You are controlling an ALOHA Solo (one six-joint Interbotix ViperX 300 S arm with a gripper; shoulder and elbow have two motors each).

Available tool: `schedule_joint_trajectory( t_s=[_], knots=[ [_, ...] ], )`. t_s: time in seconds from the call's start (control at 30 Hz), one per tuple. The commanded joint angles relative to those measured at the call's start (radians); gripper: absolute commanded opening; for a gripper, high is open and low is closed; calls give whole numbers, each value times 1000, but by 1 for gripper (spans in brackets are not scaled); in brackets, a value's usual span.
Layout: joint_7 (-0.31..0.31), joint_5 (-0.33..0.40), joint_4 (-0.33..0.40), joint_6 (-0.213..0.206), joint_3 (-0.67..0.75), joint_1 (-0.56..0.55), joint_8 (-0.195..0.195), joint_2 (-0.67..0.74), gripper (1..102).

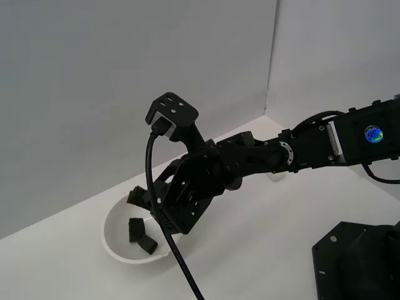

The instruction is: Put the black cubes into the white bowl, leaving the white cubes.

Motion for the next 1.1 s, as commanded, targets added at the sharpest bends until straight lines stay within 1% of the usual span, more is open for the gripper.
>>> schedule_joint_trajectory(
  t_s=[0.0, 0.07, 0.1, 0.17, 0.2, 0.23, 0.27, 0.4, 0.5, 0.53, 0.57, 0.6, 0.63, 0.67, 0.73, 0.77, 0.8, 0.87, 0.97, 1.07],
  knots=[
    [-6, -26, -23, -20, 23, -5, 5, 17, 35],
    [-6, -25, -21, -21, 21, -5, 3, 15, 46],
    [-6, -25, -21, -23, 21, -5, 5, 17, 53],
    [-6, -25, -23, -31, 20, -5, 3, 14, 73],
    [-6, -25, -23, -32, 17, -5, 3, 11, 81],
    [-6, -25, -21, -32, 15, -5, 3, 9, 86],
    [-6, -23, -21, -32, 15, -5, 3, 9, 88],
    [-6, -18, -17, -32, 29, -2, 3, 21, 88],
    [-3, -8, -5, -32, 83, 29, 3, 75, 88],
    [-3, 0, 3, -32, 109, 48, 3, 101, 87],
    [-3, 9, 14, -29, 143, 69, 5, 133, 83],
    [-3, 25, 28, -29, 178, 97, 5, 169, 76],
    [-3, 40, 44, -29, 218, 121, 8, 209, 65],
    [-3, 57, 60, -28, 259, 147, 8, 252, 48],
    [-3, 94, 98, -23, 351, 192, 14, 345, 9],
    [0, 114, 117, -17, 400, 212, 18, 394, 1],
    [2, 133, 137, -15, 446, 232, 18, 439, 3],
    [21, 164, 166, -15, 531, 281, 18, 526, 3],
    [95, 196, 198, -12, 641, 370, 18, 635, 3],
    [184, 221, 221, 0, 739, 471, 21, 730, 3]
  ],
)
